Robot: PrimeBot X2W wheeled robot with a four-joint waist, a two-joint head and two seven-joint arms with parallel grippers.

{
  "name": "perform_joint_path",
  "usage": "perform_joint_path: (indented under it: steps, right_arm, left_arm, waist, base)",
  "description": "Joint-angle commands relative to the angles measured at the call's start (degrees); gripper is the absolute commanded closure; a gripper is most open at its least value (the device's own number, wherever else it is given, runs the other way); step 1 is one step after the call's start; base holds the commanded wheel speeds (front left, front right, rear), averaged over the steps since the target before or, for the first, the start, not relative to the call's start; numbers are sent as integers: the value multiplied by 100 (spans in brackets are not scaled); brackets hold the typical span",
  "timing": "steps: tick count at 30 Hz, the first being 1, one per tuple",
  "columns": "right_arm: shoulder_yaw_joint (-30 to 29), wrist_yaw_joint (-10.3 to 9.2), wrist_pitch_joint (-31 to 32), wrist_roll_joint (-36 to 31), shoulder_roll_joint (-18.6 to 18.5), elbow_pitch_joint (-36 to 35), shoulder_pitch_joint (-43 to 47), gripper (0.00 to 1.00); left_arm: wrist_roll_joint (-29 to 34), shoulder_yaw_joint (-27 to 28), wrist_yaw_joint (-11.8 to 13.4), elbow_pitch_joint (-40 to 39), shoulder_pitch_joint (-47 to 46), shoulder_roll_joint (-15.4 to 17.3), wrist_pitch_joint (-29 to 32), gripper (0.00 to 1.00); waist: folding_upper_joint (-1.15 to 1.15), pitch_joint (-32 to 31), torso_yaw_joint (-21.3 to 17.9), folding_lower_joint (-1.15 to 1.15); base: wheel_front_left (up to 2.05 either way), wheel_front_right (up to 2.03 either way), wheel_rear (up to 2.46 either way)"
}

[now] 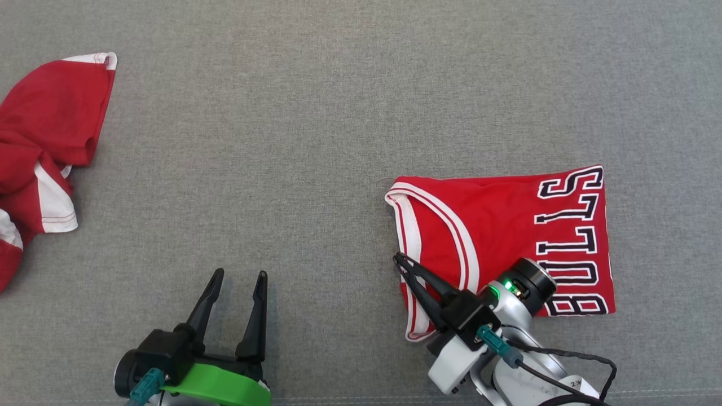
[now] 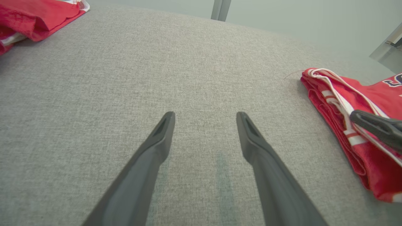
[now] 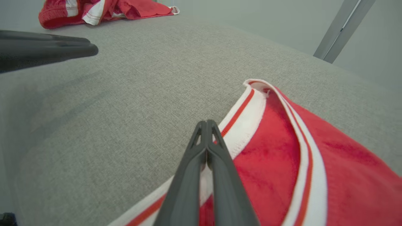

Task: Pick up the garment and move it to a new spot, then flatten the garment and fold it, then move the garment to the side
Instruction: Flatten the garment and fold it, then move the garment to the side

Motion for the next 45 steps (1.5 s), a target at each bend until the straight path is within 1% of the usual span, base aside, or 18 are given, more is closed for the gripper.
perform_joint_path:
  steps: [1,3,6,11,14,15,16,17,18,19,20,22,23,25,30,35,39,45]
  right_arm:
    - [-8,-10,-15,32,8,-2,63,100]
    - [15,-10,-16,69,11,57,105,100]
    - [-170,-10,-16,143,57,-83,92,100]
    - [-636,-10,-15,372,139,-673,352,100]
    - [-917,-10,-16,433,111,-1035,574,100]
    - [-1022,-10,-15,426,80,-1158,646,96]
    - [-1114,-11,-16,403,40,-1273,719,85]
    - [-1197,-11,-16,366,0,-1365,799,62]
    - [-1294,-11,-16,350,-30,-1472,898,48]
    - [-1403,-11,-16,340,-50,-1557,994,15]
    - [-1526,-11,-16,322,-75,-1636,1086,0]
    - [-1816,-11,-16,340,-91,-1739,1281,0]
    - [-1816,-11,-16,340,-91,-1739,1281,0]
    - [-2120,-11,-15,365,-74,-1752,1498,0]
    - [-2900,-11,-16,479,40,-1565,1931,0]
    - [-3437,-11,-16,454,96,-1291,2180,0]
    - [-3604,-11,-16,445,98,-978,2286,0]
    - [-3703,-11,-16,448,100,-605,2361,0]
  left_arm:
    - [-6,17,-21,1,-24,-8,-15,0]
    - [-11,46,-20,13,18,-16,-14,0]
    - [-29,111,-20,-7,80,-33,-15,0]
    - [-32,311,-20,-52,210,-49,-14,0]
    - [-35,466,-20,-91,313,-68,-15,0]
    - [-37,531,-20,-102,363,-82,-14,0]
    - [-37,597,-20,-117,410,-94,-14,0]
    - [-38,659,-20,-124,455,-109,-14,0]
    - [-36,713,-20,-133,516,-127,-14,0]
    - [-20,759,-20,-140,568,-143,-14,0]
    - [5,806,-20,-151,625,-160,-14,0]
    - [34,893,-20,-173,706,-184,-14,0]
    - [34,893,-20,-173,706,-184,-14,0]
    - [-25,986,-20,-160,817,-204,-14,0]
    - [69,1109,-20,-200,1026,-231,-14,0]
    - [253,1192,-20,-65,1212,-234,-14,0]
    - [386,1291,-20,73,1296,-218,-14,0]
    - [476,1377,-20,111,1328,-165,-14,0]
  waist:
    - [0,-12,-5,0]
    - [0,-42,-28,0]
    - [0,-103,-91,0]
    - [0,-370,-236,0]
    - [0,-593,-324,0]
    - [0,-667,-357,0]
    - [0,-739,-391,0]
    - [0,-833,-426,0]
    - [0,-907,-453,0]
    - [0,-991,-481,0]
    - [0,-1070,-507,0]
    - [0,-1230,-542,0]
    - [0,-1230,-542,0]
    - [0,-1365,-568,0]
    - [0,-1722,-594,0]
    - [0,-1949,-560,0]
    - [0,-2042,-532,0]
    - [0,-2139,-451,0]
  base:
    - [0,0,0]
    - [0,0,0]
    - [0,0,0]
    - [0,0,0]
    - [0,0,0]
    - [0,0,0]
    - [0,0,0]
    - [0,0,0]
    - [0,0,0]
    - [0,0,0]
    - [0,0,0]
    - [0,0,0]
    - [0,0,0]
    - [0,0,0]
    - [0,0,0]
    - [0,0,0]
    - [0,0,0]
    - [0,0,0]
